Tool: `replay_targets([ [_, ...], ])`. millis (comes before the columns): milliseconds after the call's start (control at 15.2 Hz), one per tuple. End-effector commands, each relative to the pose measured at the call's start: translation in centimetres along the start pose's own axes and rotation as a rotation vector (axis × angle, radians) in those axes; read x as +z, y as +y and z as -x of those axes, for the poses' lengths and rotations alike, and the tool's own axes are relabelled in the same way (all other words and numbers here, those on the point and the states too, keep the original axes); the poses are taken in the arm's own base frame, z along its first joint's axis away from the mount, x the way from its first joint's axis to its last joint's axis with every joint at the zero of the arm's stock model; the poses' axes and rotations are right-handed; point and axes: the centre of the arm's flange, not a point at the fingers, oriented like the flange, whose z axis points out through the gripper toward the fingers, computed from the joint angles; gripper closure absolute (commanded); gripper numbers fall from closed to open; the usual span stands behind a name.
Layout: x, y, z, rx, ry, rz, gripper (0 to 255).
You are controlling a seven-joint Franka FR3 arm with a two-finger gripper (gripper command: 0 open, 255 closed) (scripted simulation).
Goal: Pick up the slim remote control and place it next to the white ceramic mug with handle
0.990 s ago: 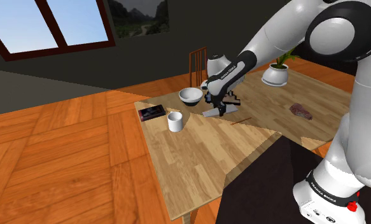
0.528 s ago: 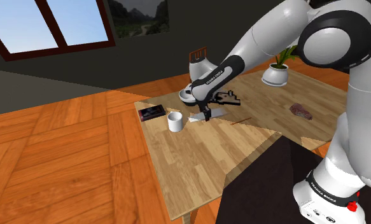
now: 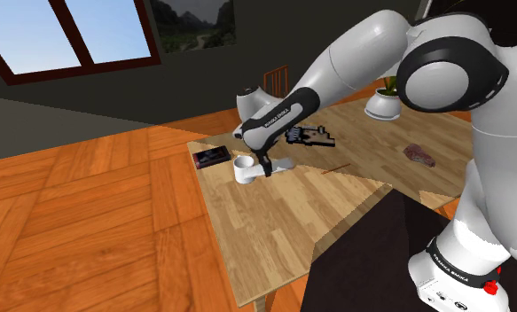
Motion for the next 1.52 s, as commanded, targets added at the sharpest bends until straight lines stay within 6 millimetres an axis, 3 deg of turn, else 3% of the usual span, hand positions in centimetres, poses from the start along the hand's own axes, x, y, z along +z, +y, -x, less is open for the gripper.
replay_targets([
  [0,0.5,-0.1,-0.6,0.001,0.000,0.000,255],
  [1452,12.0,-0.4,-2.4,0.001,0.000,0.000,255],
])
